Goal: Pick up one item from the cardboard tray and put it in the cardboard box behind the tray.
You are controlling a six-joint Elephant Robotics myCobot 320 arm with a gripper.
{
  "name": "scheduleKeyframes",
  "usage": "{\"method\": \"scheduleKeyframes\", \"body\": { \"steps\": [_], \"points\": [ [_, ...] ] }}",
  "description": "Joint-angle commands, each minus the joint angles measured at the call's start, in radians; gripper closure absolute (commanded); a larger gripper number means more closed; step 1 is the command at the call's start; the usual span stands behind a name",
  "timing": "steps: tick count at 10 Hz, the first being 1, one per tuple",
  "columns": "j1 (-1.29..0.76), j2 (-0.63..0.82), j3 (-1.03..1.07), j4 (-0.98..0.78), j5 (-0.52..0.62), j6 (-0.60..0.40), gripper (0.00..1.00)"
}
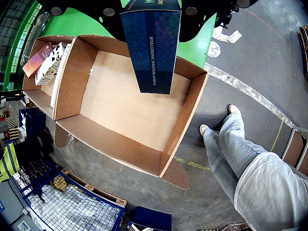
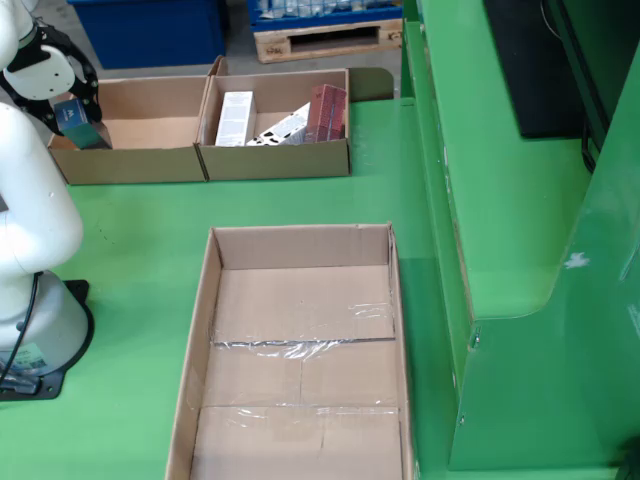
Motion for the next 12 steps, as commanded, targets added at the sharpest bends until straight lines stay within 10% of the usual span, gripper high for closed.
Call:
{"method": "scheduleKeyframes", "body": {
  "steps": [1, 8, 12],
  "points": [
    [-0.006, 0.022, 0.023, 0.013, 0.005, -0.006, 1.0],
    [-0.006, 0.022, 0.023, 0.013, 0.005, -0.006, 1.0],
    [-0.006, 0.022, 0.023, 0.013, 0.005, -0.006, 0.6]
  ]
}}
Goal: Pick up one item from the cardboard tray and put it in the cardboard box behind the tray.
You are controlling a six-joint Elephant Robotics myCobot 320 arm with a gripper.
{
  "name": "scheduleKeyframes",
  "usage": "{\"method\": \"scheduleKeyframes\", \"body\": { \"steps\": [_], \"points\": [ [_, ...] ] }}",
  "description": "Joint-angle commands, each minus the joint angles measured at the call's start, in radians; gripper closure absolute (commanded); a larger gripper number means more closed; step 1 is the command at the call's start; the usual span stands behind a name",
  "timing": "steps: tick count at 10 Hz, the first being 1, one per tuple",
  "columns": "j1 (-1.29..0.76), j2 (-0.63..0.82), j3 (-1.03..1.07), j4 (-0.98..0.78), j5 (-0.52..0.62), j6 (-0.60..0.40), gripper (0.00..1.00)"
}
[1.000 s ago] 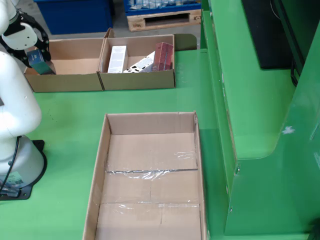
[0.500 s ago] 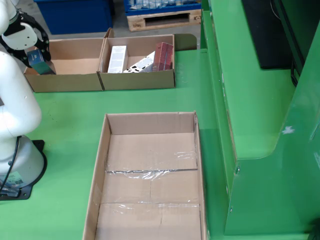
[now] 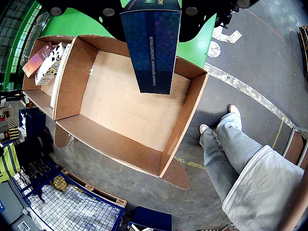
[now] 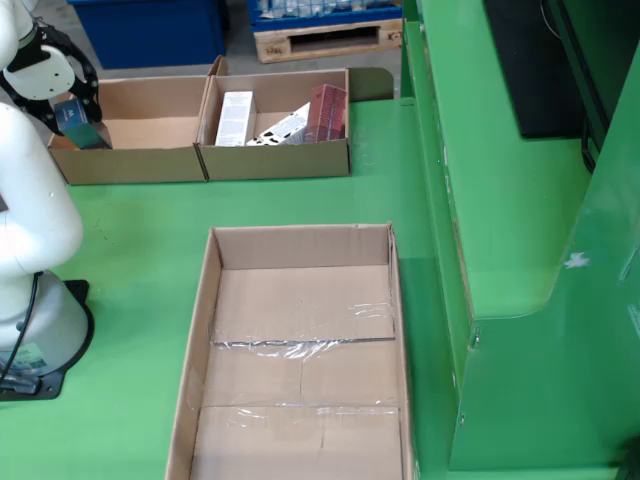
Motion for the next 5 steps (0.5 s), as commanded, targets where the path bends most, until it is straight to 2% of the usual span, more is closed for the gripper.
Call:
{"method": "scheduleKeyframes", "body": {
  "steps": [1, 5],
  "points": [
    [-0.005, 0.022, 0.023, 0.013, 0.005, -0.006, 0.5],
    [-0.005, 0.022, 0.023, 0.013, 0.005, -0.006, 0.1]
  ]
}}
